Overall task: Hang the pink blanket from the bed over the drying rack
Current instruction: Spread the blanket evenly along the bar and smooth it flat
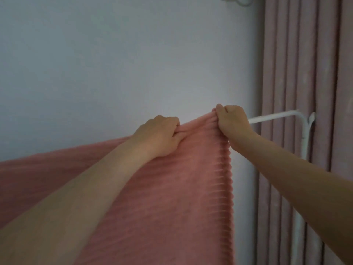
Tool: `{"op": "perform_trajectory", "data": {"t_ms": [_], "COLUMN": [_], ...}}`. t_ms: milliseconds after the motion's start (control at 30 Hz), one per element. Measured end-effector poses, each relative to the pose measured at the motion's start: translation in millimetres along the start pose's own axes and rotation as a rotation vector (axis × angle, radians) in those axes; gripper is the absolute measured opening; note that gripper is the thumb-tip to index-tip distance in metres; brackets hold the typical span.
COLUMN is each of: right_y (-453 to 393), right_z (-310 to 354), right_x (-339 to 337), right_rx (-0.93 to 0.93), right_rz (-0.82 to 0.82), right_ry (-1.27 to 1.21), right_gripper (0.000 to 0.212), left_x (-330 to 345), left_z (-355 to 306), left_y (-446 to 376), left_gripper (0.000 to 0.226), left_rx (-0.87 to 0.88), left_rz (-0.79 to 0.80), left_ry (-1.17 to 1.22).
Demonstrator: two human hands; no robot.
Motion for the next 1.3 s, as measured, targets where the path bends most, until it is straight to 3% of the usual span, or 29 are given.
{"op": "perform_trajectory", "data": {"t_ms": [133,200,267,367,433,533,633,700,800,933,1067,1200,1300], "right_y": [4.1,18.3,28.6,32.0,22.9,0.7,-15.6,-14.9,0.0,8.6,16.8,12.6,15.4], "right_z": [-32.6,-53.5,-75.4,-105.8,-111.8,-99.3,-96.2,-114.5,-154.5,-183.9,-190.8,-169.0,-164.4], "right_x": [-23.2,-33.2,-35.8,-33.1,-37.2,-46.0,-58.0,-62.8,-59.3,-49.2,-47.1,-54.5,-58.8], "right_rx": [-0.010,-0.008,0.041,0.110,0.078,-0.037,-0.080,-0.017,0.128,0.180,0.106,-0.037,-0.024], "right_rz": [0.047,0.107,0.293,0.583,0.574,0.408,0.270,0.393,0.756,0.920,0.852,0.653,0.666], "right_ry": [0.050,0.001,-0.018,0.014,0.005,-0.021,-0.108,-0.170,-0.253,-0.269,-0.338,-0.380,-0.438], "right_gripper": [0.033,0.041,0.047,0.029,0.027,0.027,0.030,0.035,0.029,0.026,0.022,0.026,0.037], "left_x": [17.5,26.2,30.6,29.8,26.6,21.4,22.5,26.3,40.1,55.5,59.4,67.1,67.7], "left_z": [-31.6,-46.7,-57.1,-65.5,-72.1,-82.0,-92.0,-99.9,-117.7,-126.8,-129.8,-140.4,-145.4], "left_y": [-23.9,-34.4,-43.9,-54.7,-60.5,-68.0,-76.2,-78.5,-77.3,-75.8,-74.5,-79.2,-83.8], "left_gripper": [0.032,0.032,0.030,0.027,0.034,0.051,0.042,0.035,0.037,0.049,0.052,0.036,0.032], "left_rx": [-0.022,-0.017,0.000,-0.003,0.000,0.002,0.026,0.051,0.160,0.203,0.241,0.349,0.346], "left_rz": [0.004,-0.035,-0.066,-0.056,-0.072,-0.084,-0.128,-0.182,-0.206,-0.157,-0.220,-0.219,-0.211], "left_ry": [-0.020,-0.061,-0.108,-0.117,-0.141,-0.208,-0.189,-0.149,-0.191,-0.222,-0.304,-0.546,-0.697]}}
Point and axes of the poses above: each hand's wrist, its own y-axis away from the middle knuckle, its own x-axis out of the palm, z = x × y, the point moved 2 cm from there along -y, towards the middle knuckle, and after that the axes turned 10 degrees about z, right-handed, at the moved point
